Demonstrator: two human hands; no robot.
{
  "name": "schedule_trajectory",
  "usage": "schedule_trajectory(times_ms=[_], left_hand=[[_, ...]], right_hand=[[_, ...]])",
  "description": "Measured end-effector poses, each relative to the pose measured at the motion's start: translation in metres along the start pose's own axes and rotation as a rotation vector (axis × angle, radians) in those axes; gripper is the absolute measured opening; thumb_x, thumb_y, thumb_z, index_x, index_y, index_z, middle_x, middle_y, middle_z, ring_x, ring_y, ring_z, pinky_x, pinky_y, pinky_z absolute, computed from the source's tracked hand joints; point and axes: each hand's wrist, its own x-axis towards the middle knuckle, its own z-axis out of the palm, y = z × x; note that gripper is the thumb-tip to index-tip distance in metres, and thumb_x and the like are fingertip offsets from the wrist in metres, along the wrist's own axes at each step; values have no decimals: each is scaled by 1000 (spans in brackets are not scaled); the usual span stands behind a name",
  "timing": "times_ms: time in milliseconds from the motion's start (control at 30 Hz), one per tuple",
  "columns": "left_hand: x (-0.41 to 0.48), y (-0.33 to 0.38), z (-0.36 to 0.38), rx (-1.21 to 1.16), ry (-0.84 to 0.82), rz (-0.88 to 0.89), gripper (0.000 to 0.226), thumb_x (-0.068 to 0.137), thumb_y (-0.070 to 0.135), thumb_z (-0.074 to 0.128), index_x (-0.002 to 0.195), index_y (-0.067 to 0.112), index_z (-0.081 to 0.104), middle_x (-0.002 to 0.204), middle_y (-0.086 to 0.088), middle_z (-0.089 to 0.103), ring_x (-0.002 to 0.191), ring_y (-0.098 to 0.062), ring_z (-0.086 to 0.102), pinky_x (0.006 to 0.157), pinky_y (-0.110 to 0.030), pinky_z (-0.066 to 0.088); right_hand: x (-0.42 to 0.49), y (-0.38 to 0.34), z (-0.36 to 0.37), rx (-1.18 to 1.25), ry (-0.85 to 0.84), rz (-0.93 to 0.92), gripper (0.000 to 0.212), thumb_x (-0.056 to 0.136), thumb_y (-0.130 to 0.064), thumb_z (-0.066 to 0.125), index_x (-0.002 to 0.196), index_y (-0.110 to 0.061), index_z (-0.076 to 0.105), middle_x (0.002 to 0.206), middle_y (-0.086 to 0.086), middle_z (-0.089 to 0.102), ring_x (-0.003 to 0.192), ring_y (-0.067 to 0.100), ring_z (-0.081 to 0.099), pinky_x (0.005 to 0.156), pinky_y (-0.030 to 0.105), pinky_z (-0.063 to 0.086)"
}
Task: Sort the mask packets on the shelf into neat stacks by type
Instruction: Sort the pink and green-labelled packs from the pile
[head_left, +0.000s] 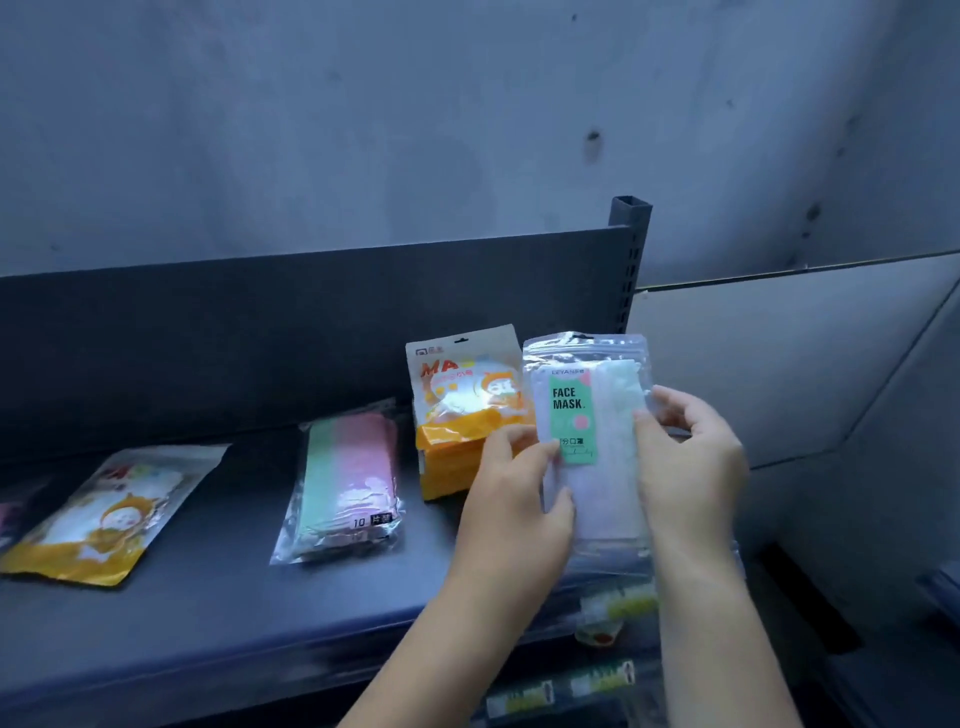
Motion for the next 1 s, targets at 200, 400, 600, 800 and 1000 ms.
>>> schedule_trajectory(times_ms=[200,400,600,800,1000], left_hand=[[30,1,62,126,-29,-38,49,90,10,68,139,9,63,146,-2,47,137,-14,44,114,-24,38],[46,-19,108,272,-13,-125,36,84,9,59,118,10,71,124,-4,61,111,-28,58,96,-38,49],[56,-31,135,479,33,-138,16,87,19,54,95,15,67,111,-7,64,95,-35,57,79,-45,52],[54,-35,144,529,-12,-141,40,94,36,32,112,19,63,137,-11,60,131,-34,49,111,-40,41],[53,-38,149,529,-18,-143,53,97,33,19,124,16,62,147,-12,53,142,-34,40,120,-38,30]], right_hand=[[64,31,-3,-181,-205,53,28,89,-19,64,116,-22,72,114,3,70,98,22,65,88,38,55],[93,49,13,-407,-523,76,42,92,-17,56,133,-19,61,134,8,58,97,24,52,76,31,39],[99,62,28,-592,-700,41,43,96,-24,52,138,-12,55,138,15,50,125,37,48,93,38,39],[104,66,31,-691,-839,-41,35,92,-30,48,119,-10,59,143,11,45,125,35,49,96,42,49],[106,71,32,-732,-875,-129,37,95,-28,46,125,-9,55,142,8,48,132,30,44,101,44,47]])
